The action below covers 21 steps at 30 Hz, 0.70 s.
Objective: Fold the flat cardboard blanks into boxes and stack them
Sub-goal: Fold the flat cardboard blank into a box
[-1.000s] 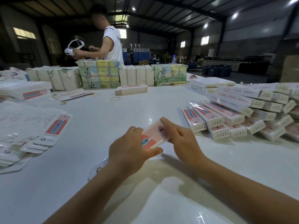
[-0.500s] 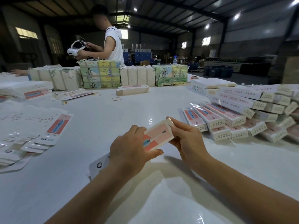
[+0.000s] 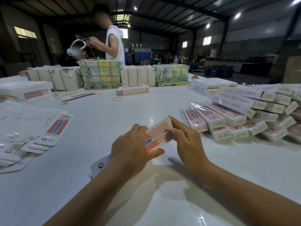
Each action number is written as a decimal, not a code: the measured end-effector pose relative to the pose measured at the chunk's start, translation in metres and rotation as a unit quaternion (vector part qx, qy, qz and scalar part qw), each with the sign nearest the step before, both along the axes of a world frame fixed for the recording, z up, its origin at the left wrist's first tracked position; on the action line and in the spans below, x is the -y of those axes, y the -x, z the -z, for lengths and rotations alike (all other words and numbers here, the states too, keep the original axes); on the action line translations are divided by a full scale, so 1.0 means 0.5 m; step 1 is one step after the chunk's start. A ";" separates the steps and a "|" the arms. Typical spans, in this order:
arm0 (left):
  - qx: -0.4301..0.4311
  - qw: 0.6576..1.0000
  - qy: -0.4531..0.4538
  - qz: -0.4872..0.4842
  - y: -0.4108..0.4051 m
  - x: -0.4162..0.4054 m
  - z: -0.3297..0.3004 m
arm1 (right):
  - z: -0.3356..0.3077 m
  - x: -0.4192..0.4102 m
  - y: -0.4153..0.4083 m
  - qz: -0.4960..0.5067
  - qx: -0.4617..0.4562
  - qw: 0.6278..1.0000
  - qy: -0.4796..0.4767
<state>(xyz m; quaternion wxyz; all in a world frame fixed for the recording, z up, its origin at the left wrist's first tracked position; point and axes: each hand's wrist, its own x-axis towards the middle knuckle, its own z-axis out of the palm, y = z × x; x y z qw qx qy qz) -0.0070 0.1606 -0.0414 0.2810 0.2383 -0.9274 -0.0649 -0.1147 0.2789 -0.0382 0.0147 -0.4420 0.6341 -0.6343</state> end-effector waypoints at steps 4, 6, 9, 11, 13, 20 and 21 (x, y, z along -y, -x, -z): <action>0.004 1.000 -0.019 -0.002 0.001 -0.002 0.000 | 0.007 0.002 -0.007 0.032 -0.120 0.991 -0.043; -0.001 1.000 -0.021 -0.003 0.002 -0.005 0.002 | 0.012 0.006 -0.010 0.044 -0.153 0.985 -0.068; 0.002 1.000 -0.018 -0.012 0.002 -0.003 0.001 | 0.011 0.004 -0.016 -0.005 -0.095 0.993 -0.069; 0.009 1.000 -0.011 -0.019 -0.003 0.007 0.000 | 0.012 0.002 -0.011 -0.089 -0.026 0.992 -0.088; 0.028 0.999 -0.002 -0.023 -0.012 0.021 0.000 | 0.018 0.001 -0.002 -0.187 0.032 0.975 -0.116; 0.078 0.993 -0.079 0.026 -0.023 0.061 -0.006 | 0.011 0.009 0.006 -0.166 -0.120 0.960 -0.191; 0.085 0.991 -0.090 0.046 -0.024 0.063 -0.007 | 0.010 0.008 0.010 -0.147 -0.198 0.951 -0.189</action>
